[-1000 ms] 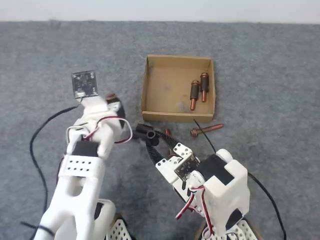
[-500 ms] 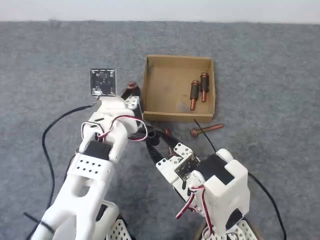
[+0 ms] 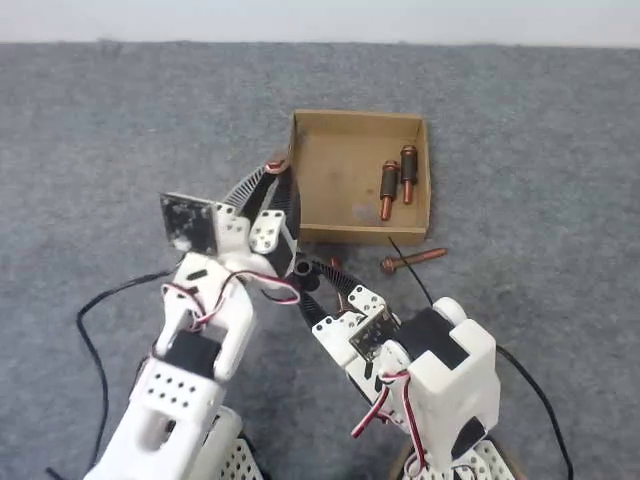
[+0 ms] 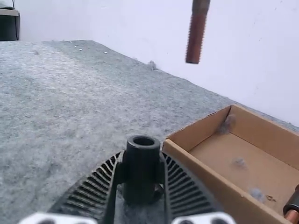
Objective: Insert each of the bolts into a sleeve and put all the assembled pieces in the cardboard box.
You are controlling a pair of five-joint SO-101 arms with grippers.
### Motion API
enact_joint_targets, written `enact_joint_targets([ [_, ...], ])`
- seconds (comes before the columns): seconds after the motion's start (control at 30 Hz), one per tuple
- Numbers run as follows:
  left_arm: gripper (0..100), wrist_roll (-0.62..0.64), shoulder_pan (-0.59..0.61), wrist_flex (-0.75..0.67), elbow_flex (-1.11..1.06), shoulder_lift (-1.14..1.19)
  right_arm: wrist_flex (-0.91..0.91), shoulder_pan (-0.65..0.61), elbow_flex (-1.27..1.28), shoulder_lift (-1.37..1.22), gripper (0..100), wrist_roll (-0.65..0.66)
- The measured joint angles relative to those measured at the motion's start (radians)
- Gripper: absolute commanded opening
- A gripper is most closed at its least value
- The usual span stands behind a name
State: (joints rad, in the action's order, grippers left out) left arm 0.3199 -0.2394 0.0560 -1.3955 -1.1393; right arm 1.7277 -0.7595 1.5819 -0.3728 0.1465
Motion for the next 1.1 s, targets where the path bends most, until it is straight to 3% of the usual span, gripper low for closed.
enact_joint_targets([
  [0.17,1,0.002,-0.031,0.060,-0.071,-0.144,0.000,0.000,0.000,0.000,0.7,0.000],
  [0.37,1,0.002,-0.147,0.193,-0.112,-0.288,0.000,0.002,0.000,0.000,0.7,0.000],
  [0.53,1,0.003,-0.158,0.276,-0.130,-0.364,0.000,0.044,0.000,0.000,0.7,0.000],
  [0.97,1,0.005,-0.158,0.273,-0.218,-0.399,0.000,0.069,0.006,0.032,0.7,0.000],
  [1.1,1,0.006,-0.158,0.189,-0.262,-0.400,0.000,0.097,0.009,0.043,0.7,0.000],
])
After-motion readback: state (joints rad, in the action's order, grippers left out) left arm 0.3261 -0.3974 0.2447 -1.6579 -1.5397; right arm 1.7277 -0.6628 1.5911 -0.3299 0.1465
